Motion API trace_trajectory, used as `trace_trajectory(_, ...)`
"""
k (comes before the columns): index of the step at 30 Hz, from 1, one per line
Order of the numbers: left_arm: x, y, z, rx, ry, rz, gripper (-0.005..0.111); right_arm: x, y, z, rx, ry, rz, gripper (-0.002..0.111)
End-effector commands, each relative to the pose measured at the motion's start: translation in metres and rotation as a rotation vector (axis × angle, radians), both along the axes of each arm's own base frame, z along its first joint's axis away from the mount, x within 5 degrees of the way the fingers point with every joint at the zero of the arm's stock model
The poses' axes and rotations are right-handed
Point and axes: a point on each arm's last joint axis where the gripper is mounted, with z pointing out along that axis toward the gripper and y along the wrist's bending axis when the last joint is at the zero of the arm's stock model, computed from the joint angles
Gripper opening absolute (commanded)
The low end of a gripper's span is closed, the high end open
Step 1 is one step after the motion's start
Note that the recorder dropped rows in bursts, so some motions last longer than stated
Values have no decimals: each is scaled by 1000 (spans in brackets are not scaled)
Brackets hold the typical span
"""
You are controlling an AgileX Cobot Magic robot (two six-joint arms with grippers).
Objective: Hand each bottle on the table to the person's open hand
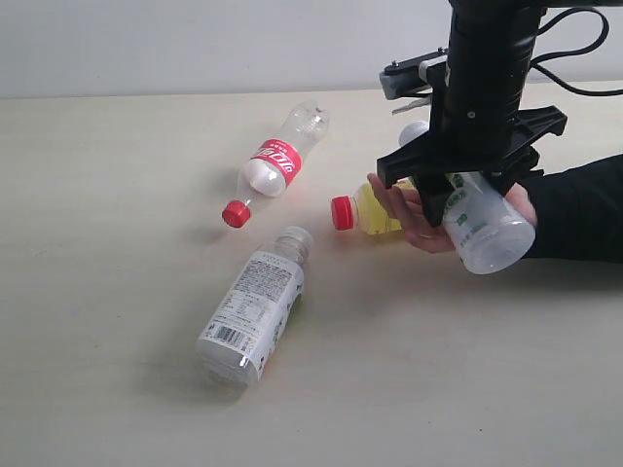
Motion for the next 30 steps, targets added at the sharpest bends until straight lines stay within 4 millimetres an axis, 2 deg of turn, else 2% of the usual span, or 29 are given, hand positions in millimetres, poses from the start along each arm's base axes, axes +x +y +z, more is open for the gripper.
trace_trajectory(1, 0, 0, 0, -3, -4, 0, 0, 5, -1, -3, -5, -1, -7, 62)
trace_trajectory(9, 0, 0, -1, -3, -2, 0, 0, 6, 1, -12, -17, 19, -4, 75)
trace_trajectory(21, 0, 0, -1, -3, -2, 0, 0, 7, 1, -12, -15, 7, 0, 75)
trace_trajectory(30, 0, 0, -1, -3, -2, 0, 0, 3, -1, 10, 13, -49, 0, 75)
